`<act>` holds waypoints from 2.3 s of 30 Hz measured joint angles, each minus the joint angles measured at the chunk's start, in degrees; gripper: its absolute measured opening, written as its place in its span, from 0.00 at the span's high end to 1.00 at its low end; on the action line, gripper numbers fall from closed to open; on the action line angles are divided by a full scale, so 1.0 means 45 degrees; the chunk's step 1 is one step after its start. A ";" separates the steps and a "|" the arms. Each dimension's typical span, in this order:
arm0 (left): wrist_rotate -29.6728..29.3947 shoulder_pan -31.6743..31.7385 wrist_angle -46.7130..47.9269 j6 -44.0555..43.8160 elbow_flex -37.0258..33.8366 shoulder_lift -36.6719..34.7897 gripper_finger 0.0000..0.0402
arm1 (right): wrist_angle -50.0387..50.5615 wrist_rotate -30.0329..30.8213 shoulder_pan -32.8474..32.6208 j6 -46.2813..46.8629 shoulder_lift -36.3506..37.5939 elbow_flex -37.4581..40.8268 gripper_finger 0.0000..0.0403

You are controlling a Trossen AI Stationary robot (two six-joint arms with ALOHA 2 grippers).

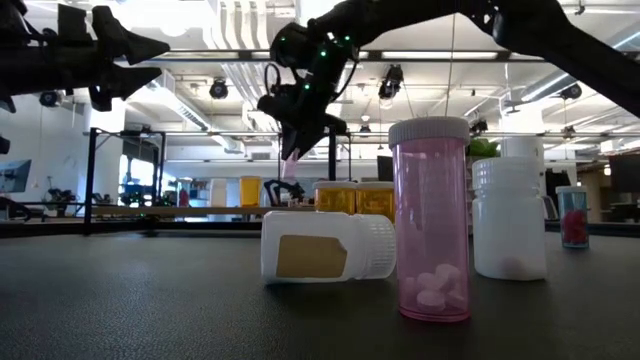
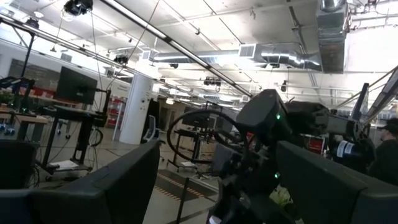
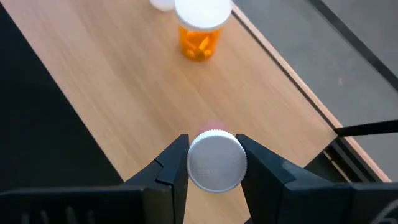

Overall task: Pick and place medicine bottles onto shelf by color
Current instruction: Put the top pink pill bottle on the shelf

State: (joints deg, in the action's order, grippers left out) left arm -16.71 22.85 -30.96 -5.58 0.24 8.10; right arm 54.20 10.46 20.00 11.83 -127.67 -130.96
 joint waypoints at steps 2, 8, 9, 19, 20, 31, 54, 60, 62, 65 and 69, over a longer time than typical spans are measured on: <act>0.0000 0.0000 0.0000 0.0003 0.0001 0.0005 0.24 | 0.0129 0.0007 -0.0068 -0.0352 -0.0120 0.0000 0.73; 0.0000 -0.0005 0.0000 0.0000 0.0002 0.0010 0.24 | 0.0359 0.0004 -0.0453 -0.1226 -0.0037 0.0005 0.73; 0.0000 -0.0005 0.0000 0.0000 0.0000 0.0010 0.24 | 0.0362 0.0004 -0.0544 -0.1370 0.0010 0.0001 0.73; 0.0000 -0.0005 -0.0001 0.0002 0.0002 0.0024 0.24 | 0.0459 -0.0001 -0.1577 -0.3151 -0.0018 -0.0141 0.71; 0.0000 -0.0005 0.0000 0.0000 0.0002 0.0024 0.24 | 0.0451 -0.0003 -0.1613 -0.3205 -0.0064 -0.0141 0.70; 0.0000 -0.0005 0.0000 0.0000 0.0001 0.0024 0.24 | 0.0382 -0.0050 -0.1616 -0.4164 -0.0454 -0.0141 0.70; 0.0000 0.0000 -0.0005 0.0000 0.0002 0.0025 0.24 | 0.0074 -0.0881 -0.0791 -0.5536 -0.0846 -0.0166 0.69; 0.0000 -0.0004 -0.0005 0.0000 0.0001 0.0039 0.24 | 0.0077 -0.0904 -0.0790 -0.5205 -0.0846 -0.0151 0.69; 0.0000 -0.0001 -0.0005 0.0001 0.0001 0.0024 0.24 | 0.0077 -0.0900 -0.0795 -0.4682 -0.0846 -0.0146 0.69; 0.0000 -0.0005 -0.0005 0.0000 0.0002 0.0034 0.24 | 0.0211 -0.0900 -0.0795 -0.3592 -0.0846 -0.0146 0.69; 0.0000 -0.0003 -0.0005 0.0000 0.0000 0.0036 0.24 | 0.0394 -0.0900 -0.0795 -0.2725 -0.0846 -0.0140 0.69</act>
State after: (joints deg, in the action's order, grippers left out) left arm -16.71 22.84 -30.98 -5.58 0.24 8.26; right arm 55.97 6.41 16.43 -0.43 -131.48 -131.59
